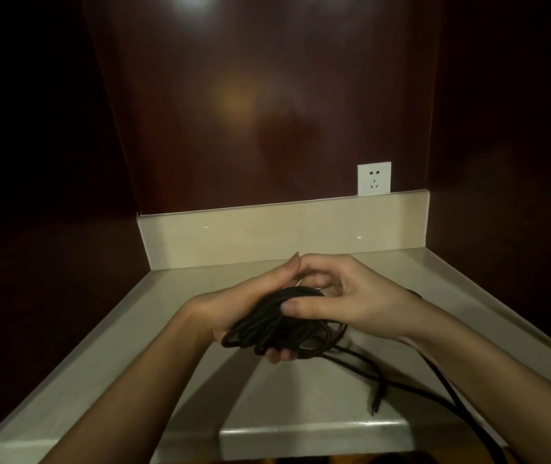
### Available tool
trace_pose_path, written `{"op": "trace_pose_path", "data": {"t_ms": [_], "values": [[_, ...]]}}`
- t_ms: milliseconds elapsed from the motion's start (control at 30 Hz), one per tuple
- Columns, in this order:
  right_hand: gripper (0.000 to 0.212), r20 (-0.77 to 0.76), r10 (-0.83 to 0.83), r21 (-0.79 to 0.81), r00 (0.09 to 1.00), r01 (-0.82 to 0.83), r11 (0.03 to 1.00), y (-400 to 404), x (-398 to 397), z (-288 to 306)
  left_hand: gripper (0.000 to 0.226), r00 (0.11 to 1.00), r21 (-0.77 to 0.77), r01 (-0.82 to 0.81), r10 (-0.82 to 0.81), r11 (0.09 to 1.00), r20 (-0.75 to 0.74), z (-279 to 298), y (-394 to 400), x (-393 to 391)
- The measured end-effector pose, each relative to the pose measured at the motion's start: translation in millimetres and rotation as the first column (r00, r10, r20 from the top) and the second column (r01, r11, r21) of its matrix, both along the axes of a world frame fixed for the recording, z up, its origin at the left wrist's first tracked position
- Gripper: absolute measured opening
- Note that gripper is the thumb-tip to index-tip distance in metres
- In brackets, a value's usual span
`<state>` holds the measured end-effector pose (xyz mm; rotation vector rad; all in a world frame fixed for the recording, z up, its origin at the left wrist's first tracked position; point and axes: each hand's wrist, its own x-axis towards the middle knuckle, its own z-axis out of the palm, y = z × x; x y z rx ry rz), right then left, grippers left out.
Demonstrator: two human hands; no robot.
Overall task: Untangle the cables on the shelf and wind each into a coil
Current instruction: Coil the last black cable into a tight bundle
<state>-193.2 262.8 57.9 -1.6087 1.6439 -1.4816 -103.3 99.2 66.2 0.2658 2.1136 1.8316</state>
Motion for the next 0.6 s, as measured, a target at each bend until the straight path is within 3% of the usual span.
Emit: {"op": "trace_pose_path", "data": {"t_ms": [133,267,400,467,600], "values": [[0.026,0.049,0.005,0.022,0.999,-0.006,1.000,0.5,2.2,4.2,0.062,0.999,0.122,0.023,-0.020,0.992,-0.029,-4.2,-2.8,2.0],[0.023,-0.052,-0.125,-0.067,0.991,0.121,0.990,-2.1,-2.6,3.0,0.058,0.999,0.231,-0.009,0.020,0.973,-0.048,-8.0,-5.6,2.9],[0.022,-0.054,-0.187,-0.130,0.981,0.179,0.975,-1.1,-6.7,-6.9,0.043,0.948,0.076,-0.198,0.211,0.977,-0.237,-7.6,-2.3,2.5],[0.020,-0.024,-0.212,-0.137,0.977,0.207,0.969,-0.6,-7.5,-10.1,0.039,0.922,-0.043,-0.250,0.224,0.967,-0.317,-7.1,0.7,4.7],[0.015,-0.008,-0.283,-0.164,0.959,0.278,0.947,-2.0,-12.9,-11.8,0.030,0.795,-0.151,-0.464,0.335,0.873,-0.506,-8.4,7.7,8.2]]}}
